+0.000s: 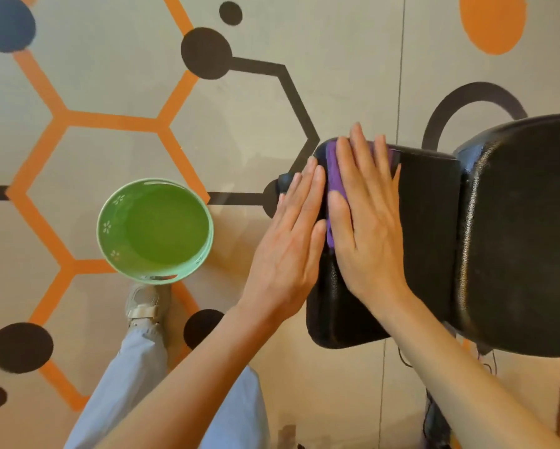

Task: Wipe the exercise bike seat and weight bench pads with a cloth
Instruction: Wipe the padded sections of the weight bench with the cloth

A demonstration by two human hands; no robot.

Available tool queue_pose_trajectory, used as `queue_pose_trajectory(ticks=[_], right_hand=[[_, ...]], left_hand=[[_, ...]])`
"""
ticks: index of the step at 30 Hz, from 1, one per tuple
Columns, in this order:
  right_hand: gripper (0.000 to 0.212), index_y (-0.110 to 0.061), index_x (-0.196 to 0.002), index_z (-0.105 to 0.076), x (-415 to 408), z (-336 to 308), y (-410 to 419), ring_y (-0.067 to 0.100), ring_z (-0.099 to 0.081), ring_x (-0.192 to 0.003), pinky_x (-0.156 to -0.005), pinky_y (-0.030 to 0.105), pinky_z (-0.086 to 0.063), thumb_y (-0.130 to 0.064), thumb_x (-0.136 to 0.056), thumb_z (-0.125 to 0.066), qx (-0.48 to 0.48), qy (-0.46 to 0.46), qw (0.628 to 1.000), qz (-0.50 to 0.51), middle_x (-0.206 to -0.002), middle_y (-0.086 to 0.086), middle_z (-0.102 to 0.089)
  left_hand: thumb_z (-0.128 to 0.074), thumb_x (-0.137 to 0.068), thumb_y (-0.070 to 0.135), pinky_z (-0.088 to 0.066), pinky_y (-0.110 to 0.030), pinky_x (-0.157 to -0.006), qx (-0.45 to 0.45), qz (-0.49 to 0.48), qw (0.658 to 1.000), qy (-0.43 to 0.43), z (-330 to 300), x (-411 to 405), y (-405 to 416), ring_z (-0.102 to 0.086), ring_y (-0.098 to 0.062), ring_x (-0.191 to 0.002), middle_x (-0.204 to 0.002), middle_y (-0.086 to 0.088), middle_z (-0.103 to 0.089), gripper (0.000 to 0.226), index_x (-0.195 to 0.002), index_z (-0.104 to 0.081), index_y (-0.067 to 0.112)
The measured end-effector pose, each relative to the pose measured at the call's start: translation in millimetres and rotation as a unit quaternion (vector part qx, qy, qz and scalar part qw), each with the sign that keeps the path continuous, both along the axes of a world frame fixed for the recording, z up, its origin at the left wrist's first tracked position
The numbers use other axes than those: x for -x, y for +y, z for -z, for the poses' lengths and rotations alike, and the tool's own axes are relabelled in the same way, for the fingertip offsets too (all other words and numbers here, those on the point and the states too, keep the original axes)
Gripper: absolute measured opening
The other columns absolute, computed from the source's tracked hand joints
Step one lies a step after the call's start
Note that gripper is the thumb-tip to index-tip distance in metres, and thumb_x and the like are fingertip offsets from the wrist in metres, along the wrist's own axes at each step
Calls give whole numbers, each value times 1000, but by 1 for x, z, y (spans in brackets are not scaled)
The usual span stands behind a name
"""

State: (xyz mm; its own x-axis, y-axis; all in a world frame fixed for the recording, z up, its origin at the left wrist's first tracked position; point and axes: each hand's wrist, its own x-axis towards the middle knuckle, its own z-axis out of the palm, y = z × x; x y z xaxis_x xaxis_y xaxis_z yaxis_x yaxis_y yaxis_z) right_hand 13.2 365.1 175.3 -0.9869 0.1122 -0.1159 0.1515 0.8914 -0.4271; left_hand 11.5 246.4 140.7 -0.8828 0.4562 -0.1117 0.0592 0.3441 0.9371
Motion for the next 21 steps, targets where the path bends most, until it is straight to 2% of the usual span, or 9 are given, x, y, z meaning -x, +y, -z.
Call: queue_pose_trajectory(ticks=[4,6,9,11,16,18,21], right_hand=[[56,-37,-153,-1,-97,-15,-15,18,1,-152,-123,43,-2,-29,-104,-26,32,-57,998,-3,-164,-12,-2],[54,-34,-153,-4,-73,-12,-12,17,2,-152,-123,45,-2,-29,-104,-26,37,-53,998,4,-164,-10,-3],[50,-19,-153,-16,7,-5,-4,21,0,-152,-123,49,-5,-25,-105,-29,0,-4,1000,18,-164,3,-12],[50,-14,-153,-20,11,-1,-3,23,-1,-152,-124,49,-6,-23,-105,-32,-9,16,1000,13,-163,7,-13],[59,-27,-154,-11,-103,-16,-21,25,-3,-152,-122,51,-7,-27,-102,-37,10,-48,999,-6,-164,-5,-7],[56,-23,-153,-18,-76,-13,-18,26,-4,-152,-122,53,-9,-26,-102,-39,0,-43,999,-26,-164,0,-12],[50,-17,-150,-33,12,-7,-14,28,-3,-152,-122,53,-12,-19,-101,-43,-45,-7,999,-28,-163,7,-16]], left_hand=[[-26,-104,26,-13,-41,-124,-23,-22,999,-33,-4,-7,0,-7,-8,-152,-165,-4,-12,53,-155,-12,16],[-27,-106,24,-13,-40,-124,-35,-31,998,-43,-7,-11,0,-7,-7,-152,-165,-3,-14,51,-155,-15,16],[-30,-105,17,-15,-41,-124,-56,-44,996,-52,-8,-13,2,-8,-7,-152,-164,-3,-15,52,-155,-19,10],[-30,-104,18,-15,-43,-124,-77,-51,994,-66,-7,-13,4,-8,-8,-152,-164,-3,-15,52,-155,-20,8],[-23,-100,28,-16,-48,-123,-118,-86,984,-105,-15,-23,3,-9,-7,-152,-164,-3,-16,58,-154,-20,9],[-21,-100,30,-18,-48,-123,-132,-118,974,-139,-18,-29,4,-11,-8,-152,-164,-1,-17,58,-154,-23,9],[-19,-101,34,-19,-46,-123,-139,-155,963,-174,-18,-34,5,-9,-9,-152,-164,4,-18,57,-154,-27,14]])
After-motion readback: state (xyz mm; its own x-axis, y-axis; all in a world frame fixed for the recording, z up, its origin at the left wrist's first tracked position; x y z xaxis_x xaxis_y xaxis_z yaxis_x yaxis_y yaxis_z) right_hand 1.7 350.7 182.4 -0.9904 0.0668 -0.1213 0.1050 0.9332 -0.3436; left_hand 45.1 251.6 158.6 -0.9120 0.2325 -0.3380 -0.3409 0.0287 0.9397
